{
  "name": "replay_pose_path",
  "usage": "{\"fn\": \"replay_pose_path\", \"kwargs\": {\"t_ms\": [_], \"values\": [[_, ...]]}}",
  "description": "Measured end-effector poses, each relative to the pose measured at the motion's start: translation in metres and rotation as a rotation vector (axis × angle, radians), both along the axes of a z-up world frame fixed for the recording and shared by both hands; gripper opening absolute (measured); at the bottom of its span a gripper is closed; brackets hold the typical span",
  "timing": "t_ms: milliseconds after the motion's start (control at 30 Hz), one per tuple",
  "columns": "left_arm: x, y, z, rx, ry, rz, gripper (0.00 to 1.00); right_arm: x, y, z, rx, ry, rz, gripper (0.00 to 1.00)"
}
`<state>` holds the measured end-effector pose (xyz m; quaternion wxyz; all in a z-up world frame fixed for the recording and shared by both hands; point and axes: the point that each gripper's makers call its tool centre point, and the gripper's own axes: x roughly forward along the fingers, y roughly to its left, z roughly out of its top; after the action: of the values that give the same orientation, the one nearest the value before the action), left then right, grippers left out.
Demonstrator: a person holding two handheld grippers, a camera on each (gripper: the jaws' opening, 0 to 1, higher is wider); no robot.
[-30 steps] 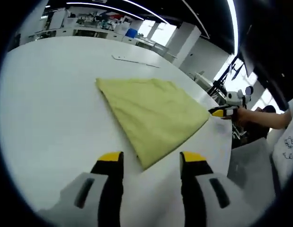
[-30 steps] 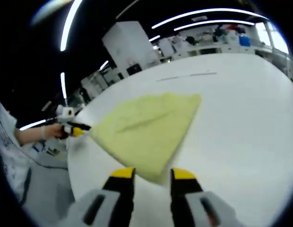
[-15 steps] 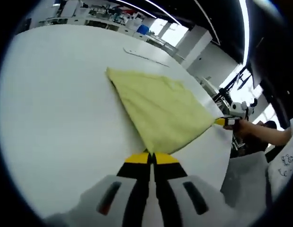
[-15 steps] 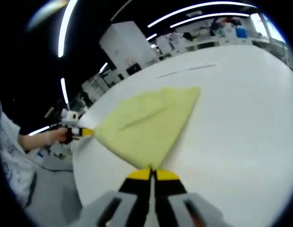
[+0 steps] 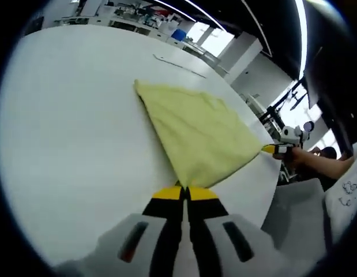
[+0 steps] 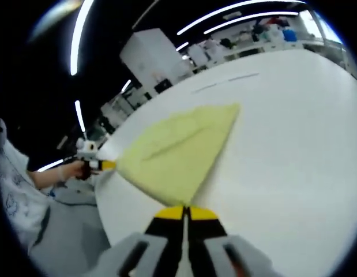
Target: Fold the garment on the visible template until the final outline fits inside the template.
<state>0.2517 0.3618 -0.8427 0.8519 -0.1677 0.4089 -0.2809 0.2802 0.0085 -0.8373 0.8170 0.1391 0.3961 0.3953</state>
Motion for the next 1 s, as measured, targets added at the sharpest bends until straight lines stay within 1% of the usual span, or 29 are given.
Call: {"fn": "replay_pose_path", "kwargs": {"t_ms": [67, 167, 300, 367, 467, 500, 533, 567, 600, 633, 667, 700, 733, 767, 800, 833, 867, 900, 933, 967, 1000], "values": [[-0.004, 0.001, -0.001, 0.001, 0.004, -0.006, 0.0, -0.006, 0.002, -0.001, -0.003, 0.004, 0.003, 0.0], [-0.007, 0.0, -0.001, -0.001, 0.002, -0.006, 0.0, -0.008, 0.005, -0.001, 0.0, 0.01, -0.004, 0.0], [-0.003, 0.002, -0.001, 0.011, -0.019, -0.021, 0.0, -0.006, 0.007, 0.001, -0.002, 0.015, -0.01, 0.0], [-0.003, 0.001, 0.002, 0.021, -0.034, -0.034, 0.0, -0.006, 0.006, 0.003, 0.0, 0.009, -0.005, 0.0], [-0.003, 0.001, 0.01, 0.008, -0.064, -0.041, 0.0, -0.007, 0.005, 0.008, 0.012, 0.011, 0.005, 0.0], [-0.004, 0.002, 0.013, 0.009, -0.076, -0.046, 0.01, -0.011, 0.009, 0.012, 0.029, 0.016, 0.016, 0.03], [-0.004, 0.003, 0.015, 0.013, -0.087, -0.048, 0.05, -0.012, 0.011, 0.016, 0.044, 0.022, 0.014, 0.12], [-0.003, 0.004, 0.018, 0.019, -0.109, -0.051, 0.1, -0.012, 0.011, 0.019, 0.04, 0.024, 0.001, 0.29], [-0.003, 0.003, 0.024, 0.029, -0.152, -0.057, 0.19, -0.013, 0.012, 0.022, 0.029, 0.0, 0.003, 0.4], [-0.003, 0.003, 0.027, 0.037, -0.17, -0.058, 0.27, -0.012, 0.012, 0.025, 0.009, -0.04, 0.013, 0.47], [-0.001, 0.003, 0.029, 0.049, -0.207, -0.061, 0.38, -0.014, 0.013, 0.028, -0.007, -0.057, 0.021, 0.54], [-0.001, 0.002, 0.033, 0.051, -0.222, -0.059, 0.47, -0.017, 0.015, 0.032, -0.025, -0.072, 0.029, 0.6], [-0.003, 0.0, 0.036, 0.052, -0.231, -0.058, 0.55, -0.019, 0.016, 0.035, -0.037, -0.086, 0.03, 0.68], [-0.004, -0.002, 0.04, 0.058, -0.24, -0.062, 0.66, -0.02, 0.019, 0.04, -0.054, -0.114, 0.024, 0.84], [-0.003, -0.003, 0.045, 0.074, -0.266, -0.059, 0.75, -0.022, 0.022, 0.044, -0.055, -0.126, 0.022, 0.97], [-0.001, -0.003, 0.049, 0.087, -0.288, -0.053, 0.84, -0.019, 0.017, 0.049, -0.087, -0.17, 0.002, 0.98], [-0.002, -0.007, 0.055, 0.092, -0.294, -0.047, 0.95, -0.021, 0.019, 0.053, -0.088, -0.187, 0.007, 1.0], [-0.002, -0.008, 0.059, 0.091, -0.297, -0.041, 0.99, -0.026, 0.021, 0.056, -0.087, -0.189, 0.005, 1.0], [-0.003, -0.008, 0.062, 0.093, -0.3, -0.039, 0.96, -0.028, 0.022, 0.058, -0.086, -0.191, 0.004, 1.0], [-0.003, -0.009, 0.064, 0.094, -0.304, -0.033, 0.99, -0.029, 0.02, 0.059, -0.094, -0.2, -0.006, 1.0], [-0.003, -0.01, 0.066, 0.099, -0.304, -0.026, 0.99, -0.03, 0.02, 0.06, -0.098, -0.203, -0.012, 1.0]]}}
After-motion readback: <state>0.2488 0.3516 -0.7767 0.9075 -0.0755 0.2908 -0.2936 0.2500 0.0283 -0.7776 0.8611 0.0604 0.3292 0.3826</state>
